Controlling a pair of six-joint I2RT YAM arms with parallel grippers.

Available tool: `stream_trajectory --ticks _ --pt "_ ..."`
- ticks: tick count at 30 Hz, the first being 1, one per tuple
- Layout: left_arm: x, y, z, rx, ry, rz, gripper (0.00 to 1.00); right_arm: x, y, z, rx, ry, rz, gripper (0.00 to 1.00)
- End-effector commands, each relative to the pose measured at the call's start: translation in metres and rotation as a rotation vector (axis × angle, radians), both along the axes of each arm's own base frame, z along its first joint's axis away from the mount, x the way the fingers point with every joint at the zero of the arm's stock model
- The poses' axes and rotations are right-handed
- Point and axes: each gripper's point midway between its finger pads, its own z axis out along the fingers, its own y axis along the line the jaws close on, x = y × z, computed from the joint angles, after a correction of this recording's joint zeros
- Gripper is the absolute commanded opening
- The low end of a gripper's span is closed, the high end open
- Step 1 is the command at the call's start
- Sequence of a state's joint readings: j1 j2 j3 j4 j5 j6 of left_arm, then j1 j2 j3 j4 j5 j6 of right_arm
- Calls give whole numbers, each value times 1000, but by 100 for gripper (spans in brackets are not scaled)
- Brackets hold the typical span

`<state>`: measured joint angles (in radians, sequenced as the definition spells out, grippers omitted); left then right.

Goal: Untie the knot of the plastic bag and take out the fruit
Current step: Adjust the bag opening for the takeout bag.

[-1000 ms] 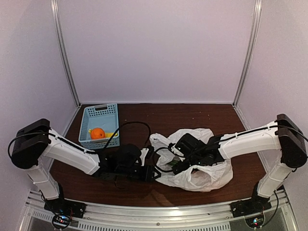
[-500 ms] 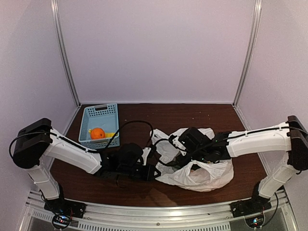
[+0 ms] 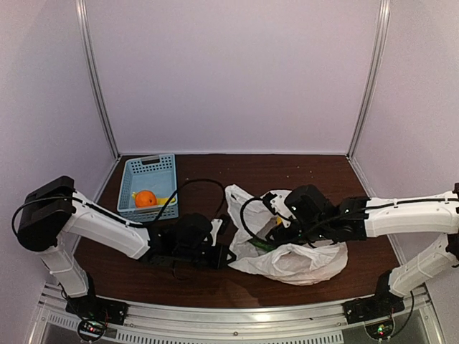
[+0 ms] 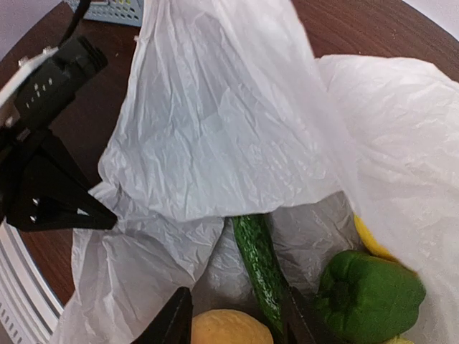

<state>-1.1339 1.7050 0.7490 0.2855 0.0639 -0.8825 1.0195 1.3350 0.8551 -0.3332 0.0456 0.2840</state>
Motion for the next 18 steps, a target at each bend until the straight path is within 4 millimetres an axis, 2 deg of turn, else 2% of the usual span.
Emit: stream_trajectory --ticks 1,5,9,15,18 --pt "15 6 13 -8 -73 28 0 -22 -15 -26 -75 56 -10 50" --pt "43 11 15 -16 -99 73 0 -41 -17 -26 -6 60 -50 64" --pt "74 14 27 -87 -140 107 0 -57 -15 -27 57 48 -83 72" --pt "110 -1 46 -115 -238 76 0 -71 -3 -41 52 47 -85 74" --pt "127 -3 56 -123 -293 82 0 -70 6 -42 46 24 -107 74"
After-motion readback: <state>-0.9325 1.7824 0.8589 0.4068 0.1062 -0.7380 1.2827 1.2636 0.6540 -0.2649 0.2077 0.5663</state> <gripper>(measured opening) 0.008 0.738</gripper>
